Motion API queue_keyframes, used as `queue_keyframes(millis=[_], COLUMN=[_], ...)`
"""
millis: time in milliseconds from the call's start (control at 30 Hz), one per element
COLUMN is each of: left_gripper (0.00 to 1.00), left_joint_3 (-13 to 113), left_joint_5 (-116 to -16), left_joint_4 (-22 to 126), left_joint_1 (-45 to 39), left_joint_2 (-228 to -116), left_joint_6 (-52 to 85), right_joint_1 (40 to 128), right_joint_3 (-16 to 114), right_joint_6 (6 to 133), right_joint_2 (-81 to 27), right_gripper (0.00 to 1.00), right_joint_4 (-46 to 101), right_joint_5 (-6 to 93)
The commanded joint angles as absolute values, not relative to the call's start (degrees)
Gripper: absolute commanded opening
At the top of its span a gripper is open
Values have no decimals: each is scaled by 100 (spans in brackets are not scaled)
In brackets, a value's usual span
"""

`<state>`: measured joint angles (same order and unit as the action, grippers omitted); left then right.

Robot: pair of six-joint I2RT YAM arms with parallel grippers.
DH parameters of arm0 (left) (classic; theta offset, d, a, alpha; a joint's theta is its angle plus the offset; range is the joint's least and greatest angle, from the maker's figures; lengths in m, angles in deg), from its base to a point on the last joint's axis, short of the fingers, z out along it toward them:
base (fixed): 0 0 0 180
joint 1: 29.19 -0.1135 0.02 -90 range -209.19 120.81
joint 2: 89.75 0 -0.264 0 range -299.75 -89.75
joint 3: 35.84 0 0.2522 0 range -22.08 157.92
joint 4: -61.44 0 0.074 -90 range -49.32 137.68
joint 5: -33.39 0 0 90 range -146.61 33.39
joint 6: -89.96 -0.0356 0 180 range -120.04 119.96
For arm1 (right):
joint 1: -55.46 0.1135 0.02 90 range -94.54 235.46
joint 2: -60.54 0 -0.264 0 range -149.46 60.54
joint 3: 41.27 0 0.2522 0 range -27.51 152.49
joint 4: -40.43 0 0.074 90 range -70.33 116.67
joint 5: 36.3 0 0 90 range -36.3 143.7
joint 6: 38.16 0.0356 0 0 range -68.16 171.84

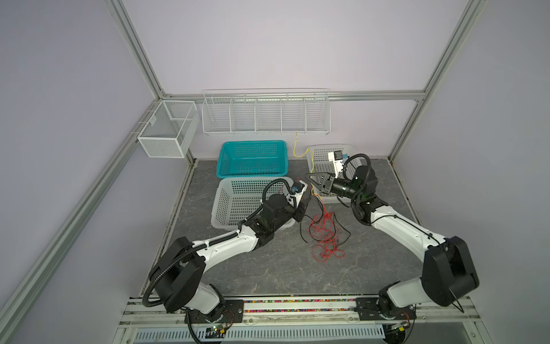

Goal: Untangle the cables

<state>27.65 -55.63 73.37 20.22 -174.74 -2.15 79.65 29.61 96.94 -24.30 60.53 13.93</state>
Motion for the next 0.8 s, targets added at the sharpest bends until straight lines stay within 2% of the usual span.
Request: queue_keyframes(millis=[0,233,400,467,533,600,767], left_gripper=[33,37,44,44,38,26,7], left_joint_3=[2809,2647,2589,2589,2598,2621,2673], left_joint_5=[-5662,-6140,-6048,-5844,-5629,-5507,-5357], left_joint_4=[7890,8300,8317,8349,8364,8369,8306], left_joint_1=[2008,2013,2021,2025,2025,2027,2028], left_joint_2=[-17518,-17408,-17259,-17245,-17245,-17246,-17266], left_joint_6=[-79,-28,-34,-18,-4,11,15], right_joint_1=[8024,8120,8252,8296,8320,8341,8356], right_joint_3=[3102,3210,3330,3353,3349,3347,3331], right_joint_6=[10027,9685,9035,8900,8817,8756,8641], right_joint_2=[-2554,-2623,-2483,-2434,-2404,-2374,-2305], right_gripper=[6,6,6,6,6,6,6], right_joint_4=[6635,6148,5292,5132,5044,4956,4814], right_joint_5=[1225,1465,1808,1885,1938,1992,2052])
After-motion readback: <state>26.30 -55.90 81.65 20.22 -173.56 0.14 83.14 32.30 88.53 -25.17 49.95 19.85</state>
